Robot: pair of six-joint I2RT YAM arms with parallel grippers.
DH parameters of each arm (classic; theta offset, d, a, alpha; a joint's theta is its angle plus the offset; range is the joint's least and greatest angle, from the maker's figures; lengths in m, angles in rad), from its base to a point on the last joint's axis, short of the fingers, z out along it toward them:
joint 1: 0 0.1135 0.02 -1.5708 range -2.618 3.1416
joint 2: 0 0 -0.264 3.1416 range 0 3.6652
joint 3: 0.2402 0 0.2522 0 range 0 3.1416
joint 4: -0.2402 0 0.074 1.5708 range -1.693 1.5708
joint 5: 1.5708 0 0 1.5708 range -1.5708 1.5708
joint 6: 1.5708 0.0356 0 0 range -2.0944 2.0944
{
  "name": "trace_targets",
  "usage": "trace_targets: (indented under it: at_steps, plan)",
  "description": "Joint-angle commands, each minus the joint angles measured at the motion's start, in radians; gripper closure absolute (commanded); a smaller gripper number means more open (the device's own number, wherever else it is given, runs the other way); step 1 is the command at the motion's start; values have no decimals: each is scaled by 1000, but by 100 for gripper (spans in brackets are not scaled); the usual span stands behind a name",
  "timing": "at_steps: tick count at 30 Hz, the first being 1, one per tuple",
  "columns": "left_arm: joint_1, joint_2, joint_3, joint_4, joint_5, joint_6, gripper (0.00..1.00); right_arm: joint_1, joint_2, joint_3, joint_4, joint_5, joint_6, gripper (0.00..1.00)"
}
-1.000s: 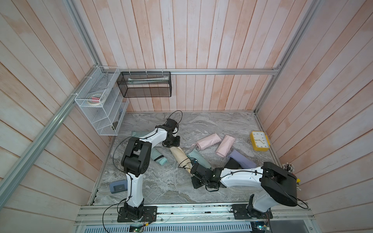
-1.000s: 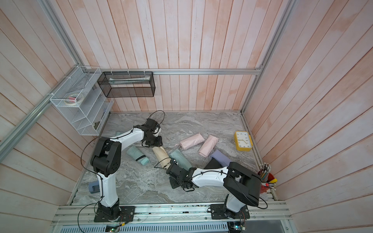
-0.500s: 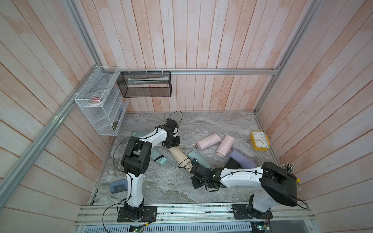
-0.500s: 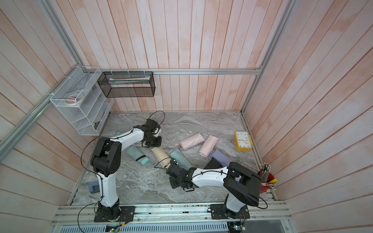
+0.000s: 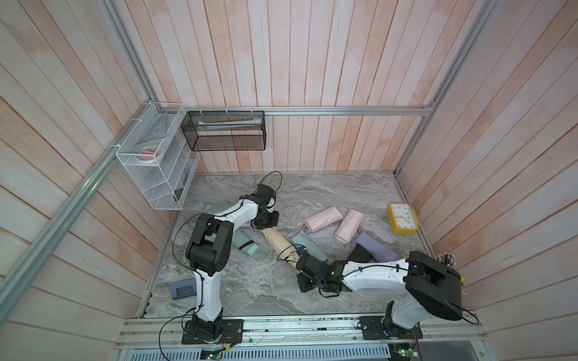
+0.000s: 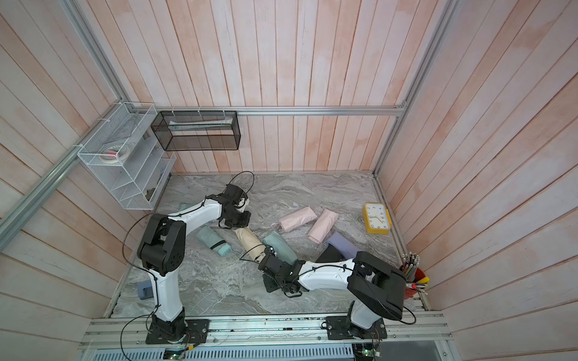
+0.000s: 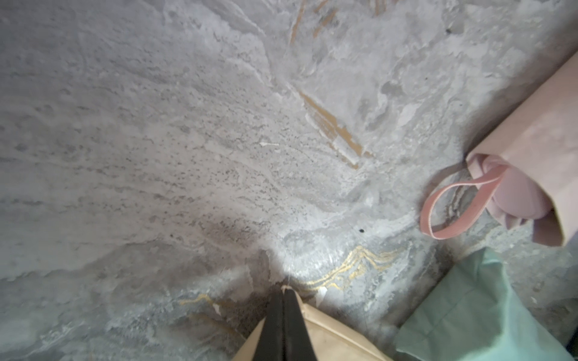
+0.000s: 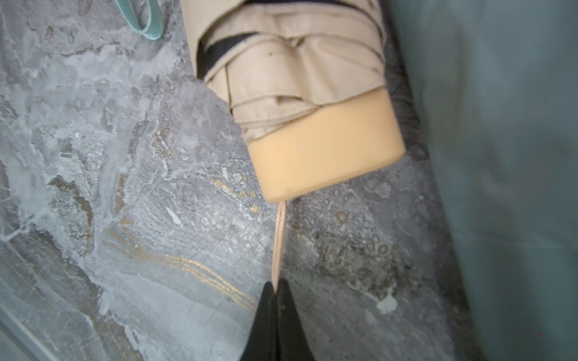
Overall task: Take umbrellas out of sleeves
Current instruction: Take out the umbrella from the umbrella sleeve.
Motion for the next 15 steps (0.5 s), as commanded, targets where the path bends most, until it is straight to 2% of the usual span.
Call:
trace_targets:
  at_steps: [1,15]
  plan:
    - [-3,-36,-16,28,8,-16,100,7,-1,-32,-79,1,14,100]
    - [14,-59,-21,31,14,-26,100,12,-11,-39,-82,6,23,100]
